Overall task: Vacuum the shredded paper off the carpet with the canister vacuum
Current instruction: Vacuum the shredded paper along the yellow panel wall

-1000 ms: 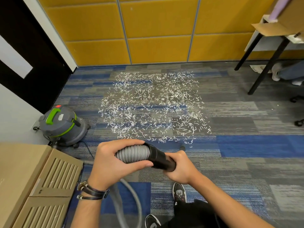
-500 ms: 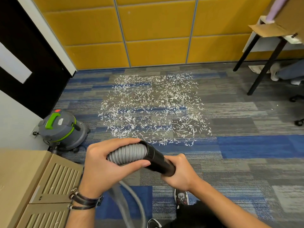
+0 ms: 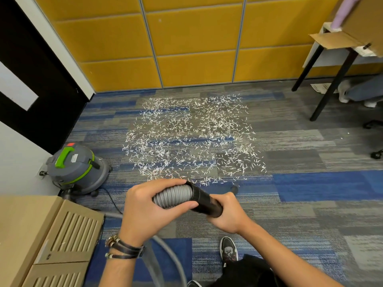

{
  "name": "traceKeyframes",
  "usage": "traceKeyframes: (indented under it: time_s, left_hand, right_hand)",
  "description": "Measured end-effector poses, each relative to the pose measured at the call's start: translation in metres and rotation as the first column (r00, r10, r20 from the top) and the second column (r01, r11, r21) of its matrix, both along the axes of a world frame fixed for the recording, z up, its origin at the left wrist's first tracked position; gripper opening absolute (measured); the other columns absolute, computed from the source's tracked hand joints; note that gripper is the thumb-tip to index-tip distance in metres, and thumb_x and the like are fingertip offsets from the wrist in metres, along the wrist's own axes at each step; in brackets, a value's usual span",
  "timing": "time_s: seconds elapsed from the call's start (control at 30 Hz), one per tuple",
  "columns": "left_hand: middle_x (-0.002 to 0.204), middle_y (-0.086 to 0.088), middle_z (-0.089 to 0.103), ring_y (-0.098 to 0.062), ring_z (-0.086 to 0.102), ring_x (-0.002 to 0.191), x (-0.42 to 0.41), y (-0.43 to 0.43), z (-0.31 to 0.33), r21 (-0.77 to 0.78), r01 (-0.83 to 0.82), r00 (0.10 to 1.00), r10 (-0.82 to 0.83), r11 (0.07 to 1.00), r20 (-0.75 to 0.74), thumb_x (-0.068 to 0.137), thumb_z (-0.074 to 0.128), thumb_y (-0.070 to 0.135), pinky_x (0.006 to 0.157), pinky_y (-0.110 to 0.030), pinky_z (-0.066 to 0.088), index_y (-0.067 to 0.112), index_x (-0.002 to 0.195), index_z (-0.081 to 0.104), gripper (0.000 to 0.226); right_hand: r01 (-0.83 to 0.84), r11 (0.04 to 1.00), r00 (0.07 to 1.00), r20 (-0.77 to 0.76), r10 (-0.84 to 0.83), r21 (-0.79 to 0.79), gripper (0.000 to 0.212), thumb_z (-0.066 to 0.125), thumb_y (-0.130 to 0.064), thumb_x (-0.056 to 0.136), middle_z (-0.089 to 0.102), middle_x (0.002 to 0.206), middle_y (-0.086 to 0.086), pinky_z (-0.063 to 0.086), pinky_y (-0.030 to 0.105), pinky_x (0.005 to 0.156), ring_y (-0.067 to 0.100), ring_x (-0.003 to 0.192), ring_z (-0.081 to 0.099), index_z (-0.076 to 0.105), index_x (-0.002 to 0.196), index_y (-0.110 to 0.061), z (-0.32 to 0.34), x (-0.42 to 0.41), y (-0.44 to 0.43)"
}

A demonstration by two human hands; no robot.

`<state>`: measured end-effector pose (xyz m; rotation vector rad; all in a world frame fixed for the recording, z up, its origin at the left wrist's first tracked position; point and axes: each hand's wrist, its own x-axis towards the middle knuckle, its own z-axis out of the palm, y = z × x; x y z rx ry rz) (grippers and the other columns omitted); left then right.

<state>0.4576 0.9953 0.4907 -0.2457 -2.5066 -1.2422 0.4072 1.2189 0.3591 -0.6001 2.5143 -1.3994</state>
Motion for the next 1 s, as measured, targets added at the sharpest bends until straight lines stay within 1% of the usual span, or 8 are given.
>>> traceKeyframes:
  time_s: [0.17, 0.33, 0.57, 0.63, 0.73, 0.8, 0.87, 1.0]
  left_hand:
    - [0.101, 0.018, 0.079, -0.004, 0.076, 0.092, 0.003, -0.013, 0.017, 0.000, -0.038, 0.998, 0.038, 0.999, -0.048, 0.067, 0.092, 0.054, 0.088, -0.023, 0.057, 0.027, 0.104, 0.082, 0.047]
    - [0.099, 0.018, 0.079, -0.005, 0.076, 0.091, 0.007, -0.031, 0.030, 0.045, -0.074, 0.996, 0.076, 0.996, -0.045, 0.066, 0.091, 0.054, 0.088, -0.021, 0.056, 0.027, 0.104, 0.082, 0.047]
    - [0.102, 0.022, 0.078, -0.003, 0.076, 0.091, 0.010, -0.037, 0.041, 0.043, -0.066, 0.995, 0.069, 0.997, -0.071, 0.067, 0.089, 0.054, 0.088, -0.022, 0.057, 0.034, 0.104, 0.079, 0.043]
    - [0.103, 0.023, 0.078, 0.000, 0.075, 0.089, 0.010, -0.035, 0.040, 0.052, -0.078, 0.993, 0.082, 0.996, -0.082, 0.067, 0.088, 0.054, 0.087, -0.018, 0.056, 0.035, 0.104, 0.078, 0.043]
    - [0.099, 0.023, 0.078, 0.000, 0.074, 0.090, 0.008, -0.027, 0.042, 0.040, -0.074, 0.992, 0.078, 0.996, -0.104, 0.067, 0.088, 0.054, 0.088, -0.015, 0.054, 0.034, 0.104, 0.078, 0.044]
    - [0.101, 0.019, 0.078, -0.001, 0.075, 0.092, 0.004, -0.020, 0.042, 0.026, -0.063, 0.992, 0.065, 0.998, -0.106, 0.068, 0.088, 0.054, 0.088, -0.016, 0.054, 0.031, 0.105, 0.079, 0.045]
    - [0.101, 0.019, 0.078, -0.002, 0.075, 0.092, -0.002, -0.013, 0.036, 0.036, -0.048, 0.996, 0.050, 0.998, -0.073, 0.069, 0.088, 0.055, 0.088, -0.018, 0.055, 0.032, 0.105, 0.079, 0.044]
    - [0.100, 0.025, 0.078, -0.002, 0.075, 0.093, -0.019, 0.003, 0.011, -0.001, -0.037, 0.998, 0.037, 0.999, 0.058, 0.069, 0.087, 0.063, 0.088, -0.031, 0.060, 0.041, 0.106, 0.080, 0.044]
  right_hand:
    - [-0.008, 0.998, 1.000, -0.009, 0.007, -0.060, 0.009, 0.065, -0.012, 0.067, 0.046, 0.052, -0.008, 0.028, 0.019, 0.050, 0.008, 0.049, 0.037, 0.057, 0.068, -0.013, 0.014, 0.002, -0.023]
    - [-0.005, 0.996, 1.000, -0.018, 0.004, -0.085, 0.016, 0.065, -0.016, 0.066, 0.043, 0.050, -0.009, 0.028, 0.020, 0.050, 0.010, 0.048, 0.037, 0.050, 0.063, -0.020, 0.030, 0.010, -0.039]
    - [-0.024, 0.998, 1.000, -0.021, 0.023, -0.063, 0.016, 0.065, -0.018, 0.065, 0.044, 0.050, -0.006, 0.028, 0.021, 0.049, 0.013, 0.048, 0.038, 0.050, 0.063, -0.016, 0.045, 0.020, -0.040]
    - [-0.039, 0.998, 0.999, -0.028, 0.038, -0.053, 0.019, 0.067, -0.017, 0.065, 0.043, 0.050, -0.007, 0.028, 0.021, 0.049, 0.012, 0.048, 0.038, 0.048, 0.062, -0.020, 0.048, 0.017, -0.038]
    - [-0.043, 0.997, 0.998, -0.046, 0.040, -0.059, 0.032, 0.070, -0.013, 0.065, 0.042, 0.049, -0.009, 0.025, 0.018, 0.050, 0.012, 0.048, 0.035, 0.044, 0.059, -0.031, 0.052, 0.010, -0.029]
    - [-0.042, 0.998, 0.997, -0.061, 0.039, -0.049, 0.033, 0.069, -0.013, 0.065, 0.041, 0.049, -0.010, 0.024, 0.015, 0.050, 0.012, 0.048, 0.034, 0.043, 0.059, -0.032, 0.053, 0.004, -0.020]
    - [-0.033, 0.999, 0.998, -0.053, 0.031, -0.026, 0.027, 0.067, -0.014, 0.066, 0.044, 0.049, -0.010, 0.025, 0.015, 0.049, 0.011, 0.047, 0.038, 0.046, 0.060, -0.030, 0.049, -0.005, -0.010]
    - [-0.003, 0.999, 1.000, -0.006, 0.004, 0.044, 0.016, 0.067, -0.016, 0.066, 0.049, 0.050, -0.011, 0.030, 0.018, 0.050, 0.009, 0.047, 0.043, 0.053, 0.064, -0.024, 0.026, -0.026, 0.013]
